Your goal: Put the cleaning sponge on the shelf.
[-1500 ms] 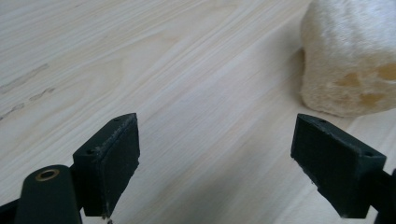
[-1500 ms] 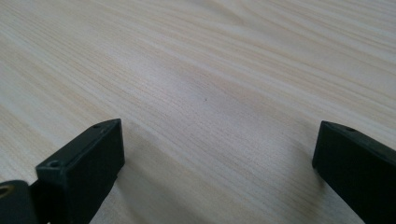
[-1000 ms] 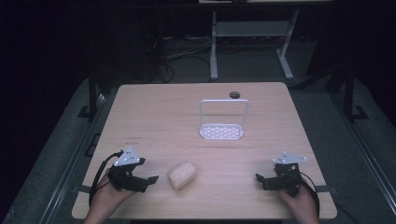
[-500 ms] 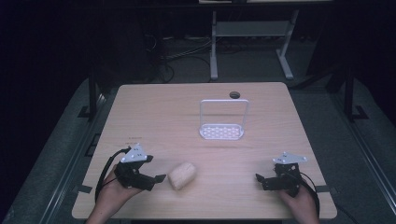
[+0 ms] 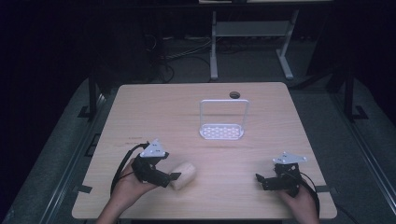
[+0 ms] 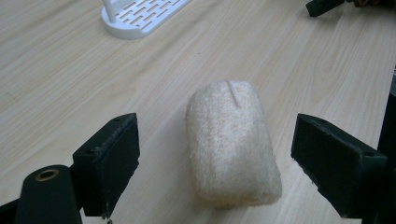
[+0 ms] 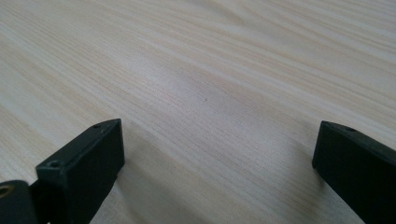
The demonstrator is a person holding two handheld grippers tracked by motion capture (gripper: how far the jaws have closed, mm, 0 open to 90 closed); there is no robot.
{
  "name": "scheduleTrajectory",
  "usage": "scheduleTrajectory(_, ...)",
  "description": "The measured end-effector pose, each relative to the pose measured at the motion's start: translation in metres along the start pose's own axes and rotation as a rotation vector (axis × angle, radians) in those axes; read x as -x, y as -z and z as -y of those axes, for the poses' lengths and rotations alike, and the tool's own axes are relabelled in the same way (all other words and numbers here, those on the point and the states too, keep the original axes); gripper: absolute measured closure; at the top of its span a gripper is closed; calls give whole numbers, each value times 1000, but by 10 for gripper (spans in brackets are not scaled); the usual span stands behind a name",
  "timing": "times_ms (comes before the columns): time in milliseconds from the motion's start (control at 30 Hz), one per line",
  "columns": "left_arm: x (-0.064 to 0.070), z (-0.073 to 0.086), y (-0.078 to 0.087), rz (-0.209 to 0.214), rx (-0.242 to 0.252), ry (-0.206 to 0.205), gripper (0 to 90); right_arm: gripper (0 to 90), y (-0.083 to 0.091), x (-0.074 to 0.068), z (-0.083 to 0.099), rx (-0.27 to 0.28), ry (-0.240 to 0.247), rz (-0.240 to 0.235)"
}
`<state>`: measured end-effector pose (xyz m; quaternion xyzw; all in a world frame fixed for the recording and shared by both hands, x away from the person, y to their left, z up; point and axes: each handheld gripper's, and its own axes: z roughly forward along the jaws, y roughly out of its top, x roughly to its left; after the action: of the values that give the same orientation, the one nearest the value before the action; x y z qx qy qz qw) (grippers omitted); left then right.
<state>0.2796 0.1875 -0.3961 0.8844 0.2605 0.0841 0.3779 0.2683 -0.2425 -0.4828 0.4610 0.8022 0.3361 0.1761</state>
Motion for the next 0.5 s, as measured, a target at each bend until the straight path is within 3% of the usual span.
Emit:
scheduleTrajectory(133, 2, -2, -6, -1, 10, 7, 149, 20, 0, 0, 0, 0, 0, 0)
scheduleTrajectory(500, 8, 0, -22, 6, -16, -19, 147, 20, 0, 0, 0, 0, 0, 0)
